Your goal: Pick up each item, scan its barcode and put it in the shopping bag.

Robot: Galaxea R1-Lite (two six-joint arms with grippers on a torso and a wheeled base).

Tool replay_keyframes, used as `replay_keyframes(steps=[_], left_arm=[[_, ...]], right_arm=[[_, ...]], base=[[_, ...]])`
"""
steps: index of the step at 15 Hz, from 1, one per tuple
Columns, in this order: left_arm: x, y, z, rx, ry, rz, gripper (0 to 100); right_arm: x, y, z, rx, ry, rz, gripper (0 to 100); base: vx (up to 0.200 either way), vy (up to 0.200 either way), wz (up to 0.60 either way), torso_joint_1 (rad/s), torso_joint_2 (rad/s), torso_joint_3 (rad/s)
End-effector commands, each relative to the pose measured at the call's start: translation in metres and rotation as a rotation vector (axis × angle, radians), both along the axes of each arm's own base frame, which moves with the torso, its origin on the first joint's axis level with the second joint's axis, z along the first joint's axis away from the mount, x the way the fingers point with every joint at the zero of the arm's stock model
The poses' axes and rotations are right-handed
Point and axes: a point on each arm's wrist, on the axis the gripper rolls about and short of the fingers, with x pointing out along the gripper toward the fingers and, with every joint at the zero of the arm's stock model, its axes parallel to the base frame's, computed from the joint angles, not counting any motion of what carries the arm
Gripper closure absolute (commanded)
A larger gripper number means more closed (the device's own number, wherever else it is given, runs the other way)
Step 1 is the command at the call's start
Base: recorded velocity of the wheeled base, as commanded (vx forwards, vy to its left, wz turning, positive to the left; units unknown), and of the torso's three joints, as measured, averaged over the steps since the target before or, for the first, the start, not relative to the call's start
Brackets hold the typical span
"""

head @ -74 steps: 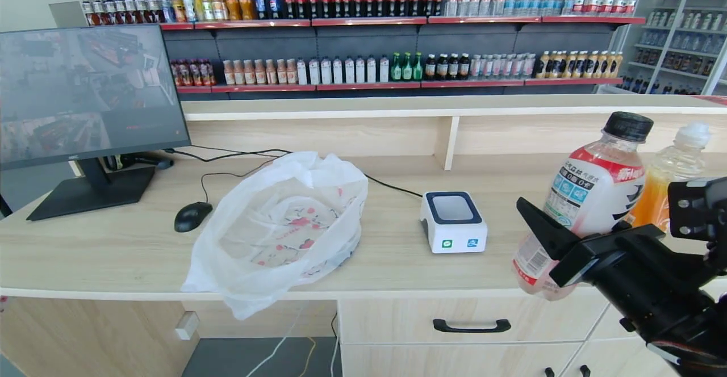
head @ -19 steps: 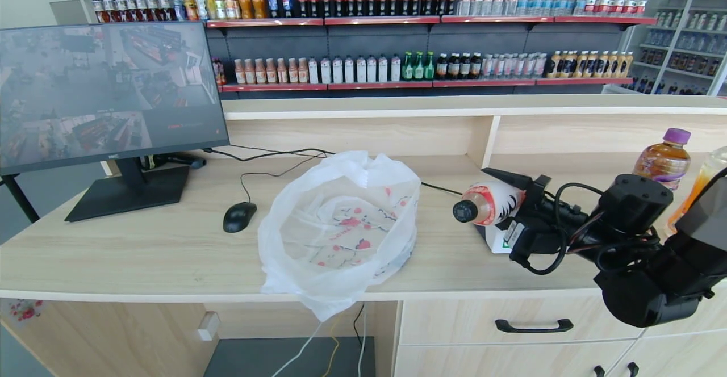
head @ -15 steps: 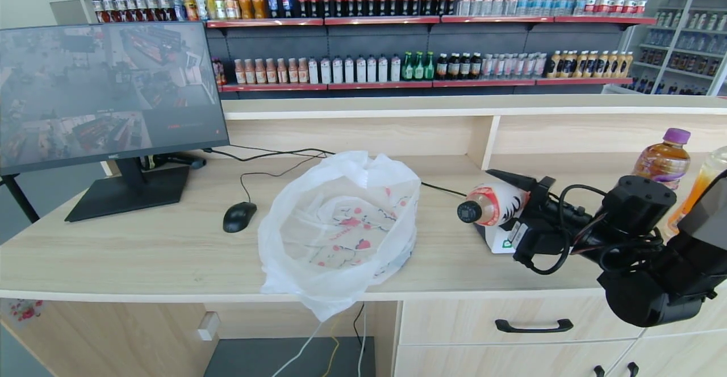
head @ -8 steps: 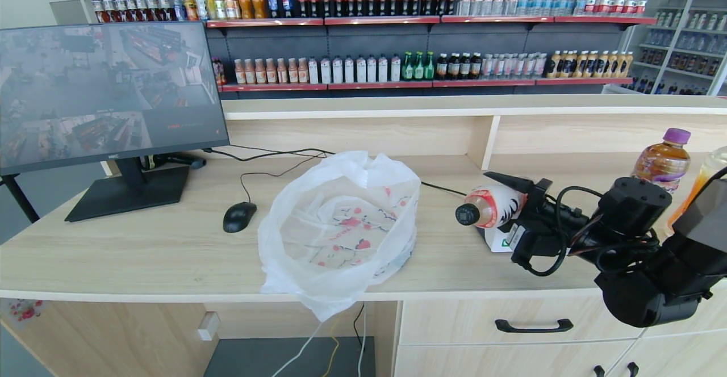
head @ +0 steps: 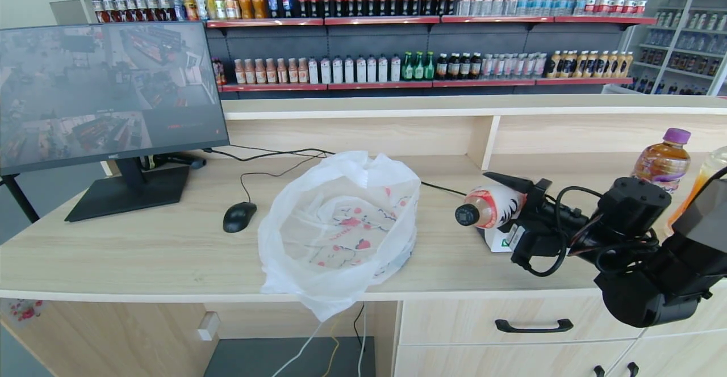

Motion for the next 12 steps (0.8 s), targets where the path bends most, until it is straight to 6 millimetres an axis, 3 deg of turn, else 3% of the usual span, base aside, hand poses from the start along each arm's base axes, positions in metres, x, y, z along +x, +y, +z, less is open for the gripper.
replay_keyframes(steps=[1, 8, 12], left_arm=[[0.000, 0.000, 0.000, 0.000, 0.000, 0.000, 0], [0.000, 0.000, 0.000, 0.001, 0.000, 0.000, 0], [0.000, 0.000, 0.000, 0.001, 0.000, 0.000, 0]], right_arm=[[-0.002, 0.002, 0.003, 0.001, -0.007, 0.008, 100], [-0.015, 0.010, 0.020, 0.014, -0.041, 0.039, 100], [-0.038, 0.032, 0.058, 0.079, -0.102, 0.129, 100]], base=[[0.000, 0.000, 0.00, 0.000, 0.00, 0.000], [0.000, 0.000, 0.00, 0.000, 0.00, 0.000], [0.000, 0.000, 0.00, 0.000, 0.00, 0.000]])
